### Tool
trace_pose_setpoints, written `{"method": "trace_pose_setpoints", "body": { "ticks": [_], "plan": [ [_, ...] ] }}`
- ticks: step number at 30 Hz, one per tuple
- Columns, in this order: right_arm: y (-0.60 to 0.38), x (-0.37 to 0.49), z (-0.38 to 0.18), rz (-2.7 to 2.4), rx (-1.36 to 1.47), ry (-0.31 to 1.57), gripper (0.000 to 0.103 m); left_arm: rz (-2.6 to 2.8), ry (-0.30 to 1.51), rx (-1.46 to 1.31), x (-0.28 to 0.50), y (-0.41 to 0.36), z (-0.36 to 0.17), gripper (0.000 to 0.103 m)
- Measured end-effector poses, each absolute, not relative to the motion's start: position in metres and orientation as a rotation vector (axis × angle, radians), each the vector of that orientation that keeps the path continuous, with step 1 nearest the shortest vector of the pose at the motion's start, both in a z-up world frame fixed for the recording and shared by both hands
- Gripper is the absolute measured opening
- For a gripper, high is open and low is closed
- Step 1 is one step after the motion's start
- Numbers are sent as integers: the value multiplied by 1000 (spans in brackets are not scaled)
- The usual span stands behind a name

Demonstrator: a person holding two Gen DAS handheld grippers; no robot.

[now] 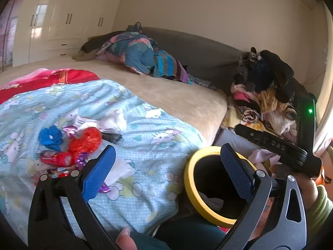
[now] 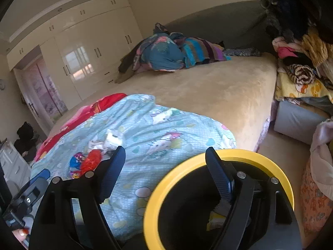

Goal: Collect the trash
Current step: 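Move both open tools back toward the trash pile on the duvet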

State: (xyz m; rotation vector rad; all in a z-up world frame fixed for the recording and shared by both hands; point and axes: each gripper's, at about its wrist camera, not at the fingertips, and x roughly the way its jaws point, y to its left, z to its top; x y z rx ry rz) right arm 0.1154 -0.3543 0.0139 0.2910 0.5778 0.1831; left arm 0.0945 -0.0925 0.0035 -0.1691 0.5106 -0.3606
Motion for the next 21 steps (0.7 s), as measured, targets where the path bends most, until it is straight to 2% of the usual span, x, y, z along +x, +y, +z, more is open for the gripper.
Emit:
{"method": "trace_pose_setpoints", "body": {
  "ticks": [21],
  "plan": [
    [-290,103,29,316,209,526,79,-197,449,-243,93,-24,14,92]
  ]
}}
